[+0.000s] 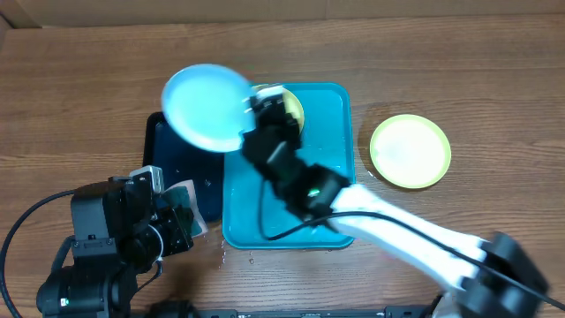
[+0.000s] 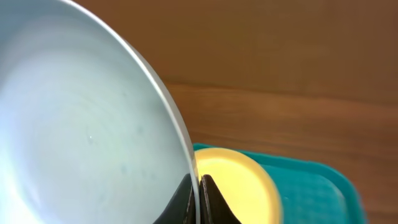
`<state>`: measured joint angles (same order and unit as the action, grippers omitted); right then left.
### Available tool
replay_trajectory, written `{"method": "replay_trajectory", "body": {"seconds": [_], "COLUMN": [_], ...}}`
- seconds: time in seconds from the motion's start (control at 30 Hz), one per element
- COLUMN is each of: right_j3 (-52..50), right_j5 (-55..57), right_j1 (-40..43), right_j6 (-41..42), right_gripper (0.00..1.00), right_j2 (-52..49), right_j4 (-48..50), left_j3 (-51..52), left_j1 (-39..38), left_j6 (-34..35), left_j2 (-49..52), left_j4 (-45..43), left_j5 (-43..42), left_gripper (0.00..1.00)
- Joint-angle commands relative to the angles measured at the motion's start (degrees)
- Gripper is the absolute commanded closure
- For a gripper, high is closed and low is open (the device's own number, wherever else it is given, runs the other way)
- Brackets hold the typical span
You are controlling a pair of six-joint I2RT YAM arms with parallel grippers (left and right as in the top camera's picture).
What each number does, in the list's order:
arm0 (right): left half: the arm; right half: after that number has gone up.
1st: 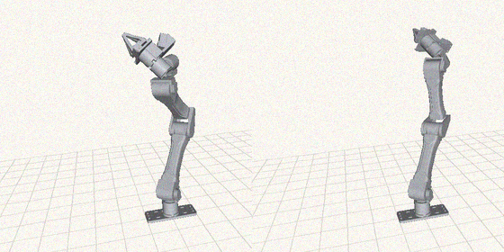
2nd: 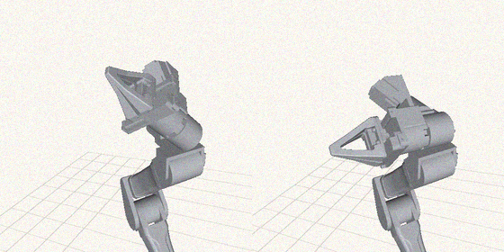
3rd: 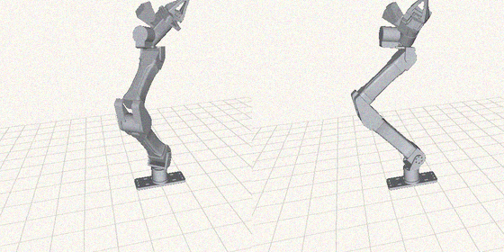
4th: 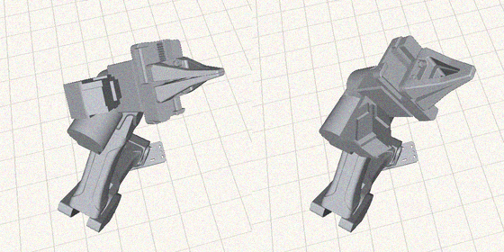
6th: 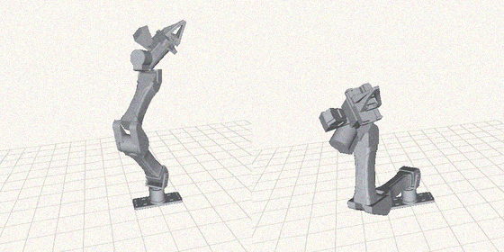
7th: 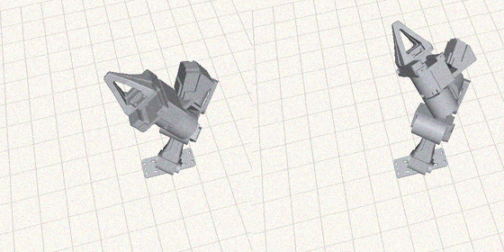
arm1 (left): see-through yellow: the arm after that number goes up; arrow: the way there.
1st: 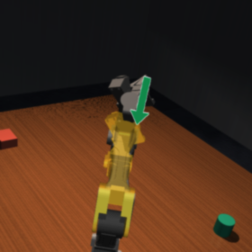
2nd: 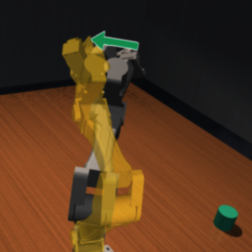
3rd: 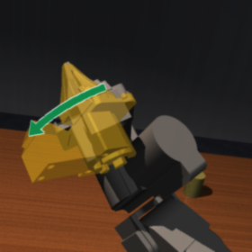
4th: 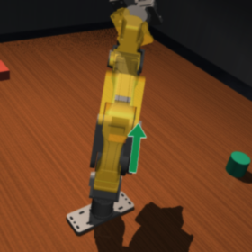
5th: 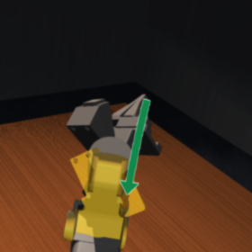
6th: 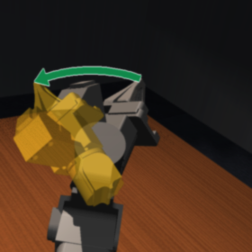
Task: Clean dirty plates on tray and stack at the side
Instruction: 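Carry the white plate right and stack it on the yellow plate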
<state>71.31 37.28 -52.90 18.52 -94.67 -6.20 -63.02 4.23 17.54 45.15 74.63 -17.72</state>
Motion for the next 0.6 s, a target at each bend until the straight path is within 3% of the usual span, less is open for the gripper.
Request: {"method": "replay_trajectory", "body": {"seconds": [0.0,0.17,0.33,0.57], "right_j3": [0.9,0.9,0.8,0.0], "right_j5": [-3.5,-13.0,-14.1,-26.1], "right_j1": [5.5,16.9,30.6,49.2], "right_j6": [10.5,13.4,13.5,13.4], "right_gripper": [0.96,0.96,0.96,0.96], "right_j2": [10.2,16.8,18.0,17.4], "right_j4": [-8.6,-26.5,-39.5,-47.7], "left_j3": [-0.9,-0.9,-0.9,-0.9], "left_j1": [0.3,0.3,0.3,0.3], "left_j6": [-1.2,-1.3,-1.2,-1.2], "left_j2": [-0.2,-0.2,-0.2,-0.2], "left_j4": [-0.3,-0.4,-1.0,-1.8], "left_j5": [0.3,0.3,0.3,0.3], "left_gripper": [0.96,0.96,0.96,0.96]}}
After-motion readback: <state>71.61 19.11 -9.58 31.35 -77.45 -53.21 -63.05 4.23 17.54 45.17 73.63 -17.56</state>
